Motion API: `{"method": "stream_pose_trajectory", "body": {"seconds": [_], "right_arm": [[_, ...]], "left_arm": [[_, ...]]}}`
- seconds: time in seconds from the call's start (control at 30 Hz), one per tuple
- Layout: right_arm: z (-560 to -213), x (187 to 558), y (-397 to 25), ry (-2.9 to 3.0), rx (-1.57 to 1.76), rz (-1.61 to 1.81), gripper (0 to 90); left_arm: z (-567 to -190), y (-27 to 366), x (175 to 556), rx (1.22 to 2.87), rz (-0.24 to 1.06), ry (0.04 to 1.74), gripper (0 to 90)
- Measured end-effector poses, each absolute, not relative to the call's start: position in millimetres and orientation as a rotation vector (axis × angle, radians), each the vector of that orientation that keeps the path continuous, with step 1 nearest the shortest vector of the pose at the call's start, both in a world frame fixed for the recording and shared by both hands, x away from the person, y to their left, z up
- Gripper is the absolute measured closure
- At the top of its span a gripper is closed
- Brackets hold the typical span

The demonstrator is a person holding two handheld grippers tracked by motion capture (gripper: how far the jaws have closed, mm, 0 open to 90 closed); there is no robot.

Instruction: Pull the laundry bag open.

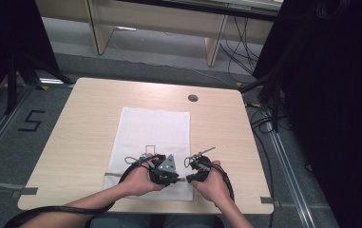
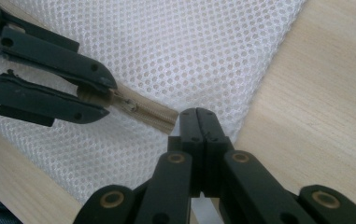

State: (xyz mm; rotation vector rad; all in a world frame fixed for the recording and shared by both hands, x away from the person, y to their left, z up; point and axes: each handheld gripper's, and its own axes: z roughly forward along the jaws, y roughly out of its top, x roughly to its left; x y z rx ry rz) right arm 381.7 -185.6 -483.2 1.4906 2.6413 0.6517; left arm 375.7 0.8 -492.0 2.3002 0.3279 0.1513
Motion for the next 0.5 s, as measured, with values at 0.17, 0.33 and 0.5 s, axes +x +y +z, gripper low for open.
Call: {"method": "stream_pose_trajectory", "body": {"seconds": [0.17, 0.33, 0.5], "right_arm": [[-483.6, 382.2, -186.2, 2.644, 1.477, 0.661, 90.0], [-483.5, 382.1, -186.4, 2.645, 1.475, 0.664, 90.0], [-483.5, 382.1, -186.4, 2.646, 1.474, 0.663, 90.0]], "left_arm": [[-491.0, 2.8, 376.3, 2.306, 0.162, 0.309, 81.7], [-490.7, 3.8, 374.8, 2.296, 0.151, 0.33, 81.7], [-488.8, 4.8, 374.2, 2.3, 0.154, 0.327, 81.7]]}}
